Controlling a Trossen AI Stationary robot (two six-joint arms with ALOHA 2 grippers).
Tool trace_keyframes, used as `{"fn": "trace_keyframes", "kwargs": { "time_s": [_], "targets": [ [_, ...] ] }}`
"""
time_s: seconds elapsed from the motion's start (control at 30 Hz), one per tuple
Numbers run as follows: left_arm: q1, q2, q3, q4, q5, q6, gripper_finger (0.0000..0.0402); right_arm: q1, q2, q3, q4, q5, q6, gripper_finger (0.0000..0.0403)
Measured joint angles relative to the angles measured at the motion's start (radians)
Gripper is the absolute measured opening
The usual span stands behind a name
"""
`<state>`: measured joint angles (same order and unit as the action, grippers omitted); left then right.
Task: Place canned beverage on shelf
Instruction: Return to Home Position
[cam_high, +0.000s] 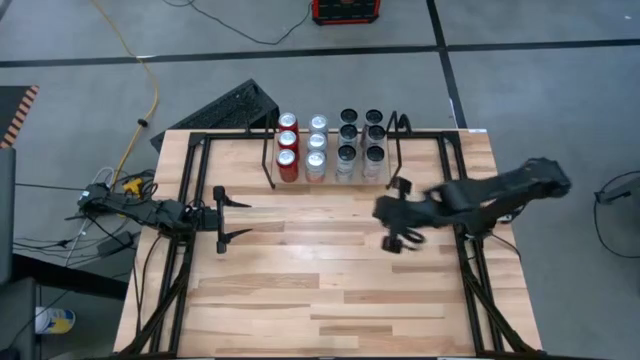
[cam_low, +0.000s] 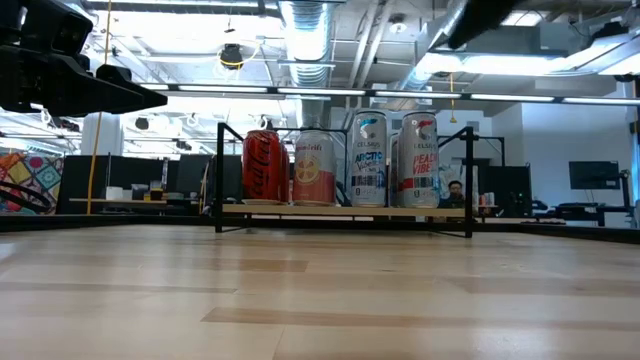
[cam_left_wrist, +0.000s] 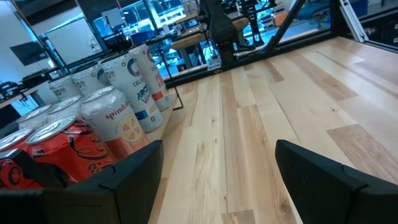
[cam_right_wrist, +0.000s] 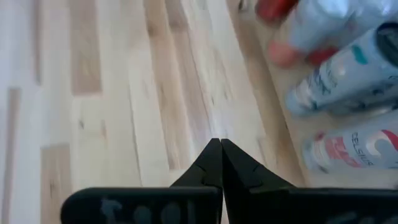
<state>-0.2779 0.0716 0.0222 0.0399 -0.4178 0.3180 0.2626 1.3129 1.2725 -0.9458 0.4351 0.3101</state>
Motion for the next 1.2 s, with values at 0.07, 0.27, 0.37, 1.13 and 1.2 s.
{"fn": "trace_keyframes", "kwargs": {
  "time_s": [0.07,0.27,0.37,1.13,1.2],
  "targets": [
    [0.000,0.000,0.000,0.000,0.000,0.000,0.0297,0.044,-0.126,-0.149,0.141,0.034,-0.005,0.0021],
    [0.000,0.000,0.000,0.000,0.000,0.000,0.0297,0.096,-0.475,-0.628,0.834,0.005,-0.124,0.0021],
    [0.000,0.000,0.000,0.000,0.000,0.000,0.0297,0.096,-0.580,-0.824,1.148,-0.035,-0.273,0.0021],
    [0.000,0.000,0.000,0.000,0.000,0.000,0.0297,-0.166,-1.267,-1.098,0.737,-0.175,-0.177,0.0021],
    [0.000,0.000,0.000,0.000,0.000,0.000,0.0297,-0.166,-1.301,-1.098,0.707,-0.176,-0.176,0.0021]
  ]
}}
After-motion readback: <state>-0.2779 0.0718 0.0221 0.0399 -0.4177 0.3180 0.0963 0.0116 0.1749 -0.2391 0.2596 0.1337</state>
